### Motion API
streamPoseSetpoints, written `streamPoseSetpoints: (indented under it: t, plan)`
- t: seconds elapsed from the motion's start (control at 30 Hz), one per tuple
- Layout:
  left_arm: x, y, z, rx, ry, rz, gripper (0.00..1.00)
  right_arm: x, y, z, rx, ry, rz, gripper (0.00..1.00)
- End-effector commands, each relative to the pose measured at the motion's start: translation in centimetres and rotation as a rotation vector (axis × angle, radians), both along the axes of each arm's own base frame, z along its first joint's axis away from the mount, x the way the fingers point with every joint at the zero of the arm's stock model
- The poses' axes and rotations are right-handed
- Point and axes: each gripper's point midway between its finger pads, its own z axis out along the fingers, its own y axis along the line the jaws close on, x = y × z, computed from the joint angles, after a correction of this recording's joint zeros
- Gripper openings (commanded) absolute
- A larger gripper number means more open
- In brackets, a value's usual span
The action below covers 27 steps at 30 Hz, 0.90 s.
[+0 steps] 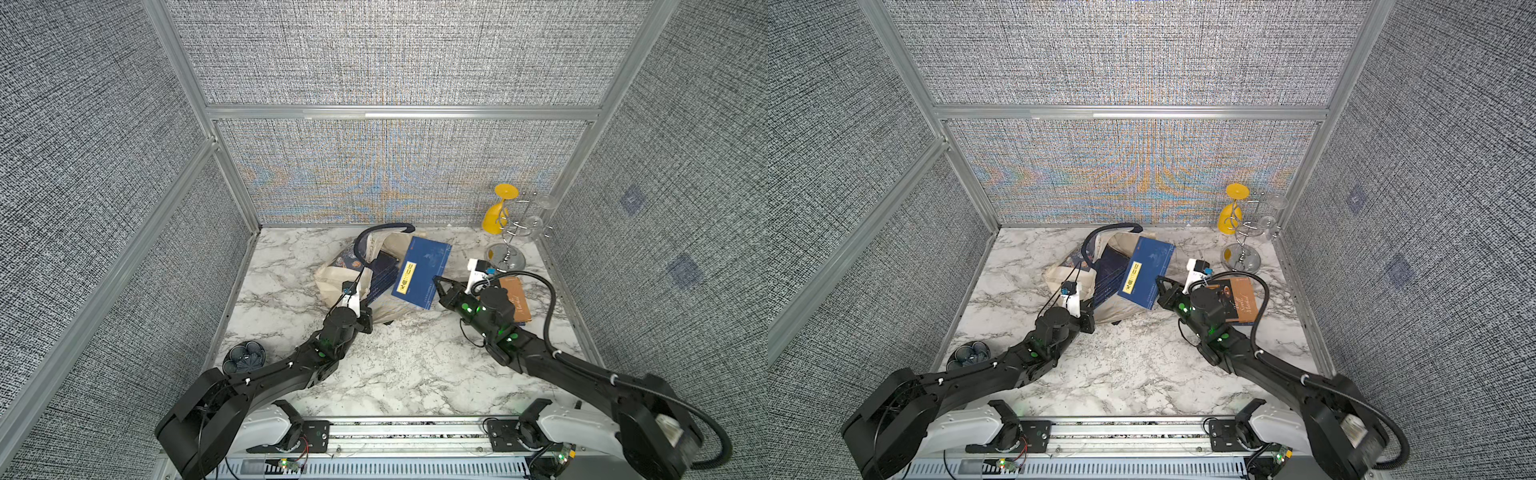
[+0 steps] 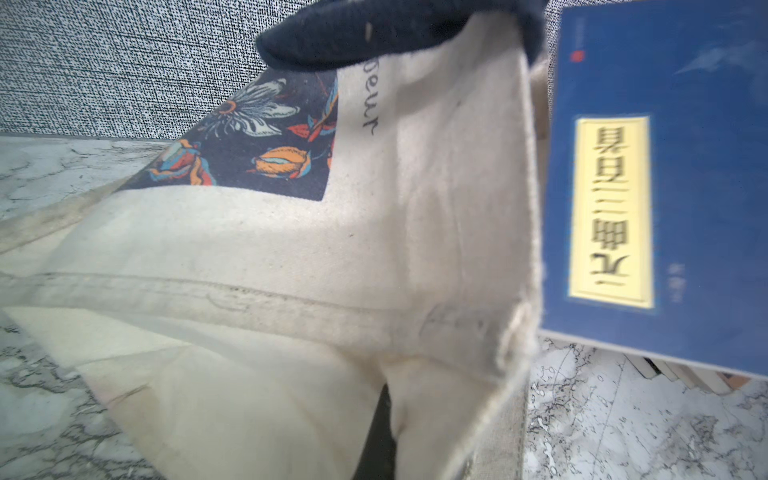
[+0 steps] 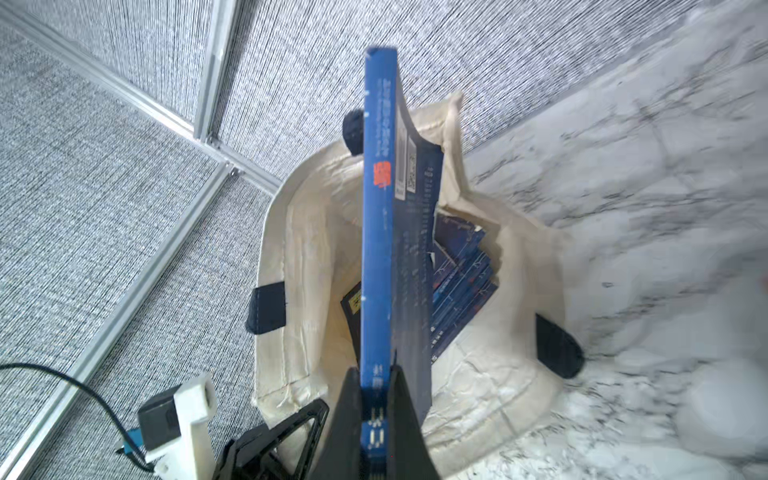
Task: Take out the books from the canvas bag
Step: Pick up the book from the canvas bag, then place the book on the book.
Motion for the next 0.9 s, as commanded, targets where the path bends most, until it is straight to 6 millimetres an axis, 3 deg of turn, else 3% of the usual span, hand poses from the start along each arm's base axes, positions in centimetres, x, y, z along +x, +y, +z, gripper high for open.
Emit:
streamPoseSetpoints:
  t: [0.0, 0.2, 0.33, 0.47, 0.7, 0.87]
  plan:
    - [0.2, -0.5, 1.0, -0.034, -0.026, -0.011, 0.00, -1.3, -5.1, -2.3, -0.110, 0.082, -0.200, 0.00]
    - [0.1, -0.6, 0.9, -0.037, -0.022, -0.014, 0.00, -4.9, -11.6, -1.6, -0.131, 0.068, -0.402, 0.00]
    - [0.2, -0.8, 0.6, -0.039, -0.014, -0.020, 0.00, -5.7, -14.1, -1.9, -0.110, 0.042, -0.510, 0.00]
    - [0.2, -0.9, 0.4, -0.034, -0.008, -0.022, 0.00, -5.8, -15.2, -3.5, -0.065, 0.078, -0.582, 0.00]
    - [0.2, -0.8, 0.3, -0.030, -0.009, -0.020, 0.00, -6.6, -18.4, -8.1, 0.010, 0.186, -0.800, 0.00]
    - [0.3, -0.9, 0.2, -0.029, -0.007, -0.021, 0.00, -6.1, -18.0, -10.2, 0.044, 0.261, -0.840, 0.00]
